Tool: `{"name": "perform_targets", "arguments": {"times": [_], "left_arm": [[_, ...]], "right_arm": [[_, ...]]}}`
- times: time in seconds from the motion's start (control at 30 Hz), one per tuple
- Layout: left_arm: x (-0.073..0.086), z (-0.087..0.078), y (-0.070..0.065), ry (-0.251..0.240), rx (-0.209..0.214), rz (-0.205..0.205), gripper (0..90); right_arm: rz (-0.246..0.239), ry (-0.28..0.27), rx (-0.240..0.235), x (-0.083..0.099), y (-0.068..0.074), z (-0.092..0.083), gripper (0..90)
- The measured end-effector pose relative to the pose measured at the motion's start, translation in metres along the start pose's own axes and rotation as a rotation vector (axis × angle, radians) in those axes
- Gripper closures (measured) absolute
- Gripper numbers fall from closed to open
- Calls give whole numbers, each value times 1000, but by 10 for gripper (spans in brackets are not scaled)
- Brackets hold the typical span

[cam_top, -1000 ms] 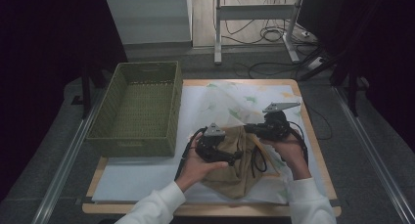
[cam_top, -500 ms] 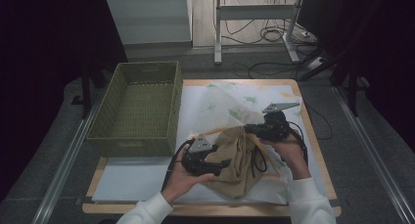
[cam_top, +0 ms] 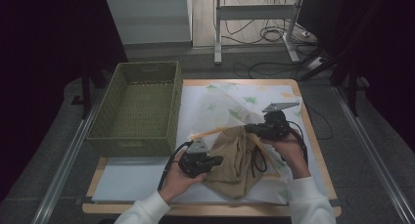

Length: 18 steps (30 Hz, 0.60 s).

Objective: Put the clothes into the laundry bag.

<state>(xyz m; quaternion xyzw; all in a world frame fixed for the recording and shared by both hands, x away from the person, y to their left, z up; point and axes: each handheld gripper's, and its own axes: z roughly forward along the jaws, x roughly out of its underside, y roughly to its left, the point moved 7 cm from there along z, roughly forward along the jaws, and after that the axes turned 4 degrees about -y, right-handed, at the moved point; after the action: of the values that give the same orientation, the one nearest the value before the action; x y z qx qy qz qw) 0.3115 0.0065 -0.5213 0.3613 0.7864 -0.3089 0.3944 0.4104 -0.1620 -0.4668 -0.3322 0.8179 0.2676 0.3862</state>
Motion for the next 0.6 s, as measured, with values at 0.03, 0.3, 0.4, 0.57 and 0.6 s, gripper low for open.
{"name": "perform_targets", "arguments": {"times": [0.03, 0.3, 0.4, 0.57, 0.6], "left_arm": [[0, -1, -2, 0, 6, 2, 900], [9, -2, -17, 38, 63, 27, 900], [14, -1, -23, 53, 83, 34, 900], [22, 1, -34, 63, 105, 57, 900], [24, 2, -36, 69, 114, 58, 900]], "right_arm": [[0, -1, 0, 0, 0, 0, 863], [-2, 0, -1, 0, 0, 0, 863], [-4, 1, -2, 0, 1, 1, 863], [-1, 2, -2, 0, 0, 1, 863], [-1, 3, -1, 0, 0, 1, 863]]}}
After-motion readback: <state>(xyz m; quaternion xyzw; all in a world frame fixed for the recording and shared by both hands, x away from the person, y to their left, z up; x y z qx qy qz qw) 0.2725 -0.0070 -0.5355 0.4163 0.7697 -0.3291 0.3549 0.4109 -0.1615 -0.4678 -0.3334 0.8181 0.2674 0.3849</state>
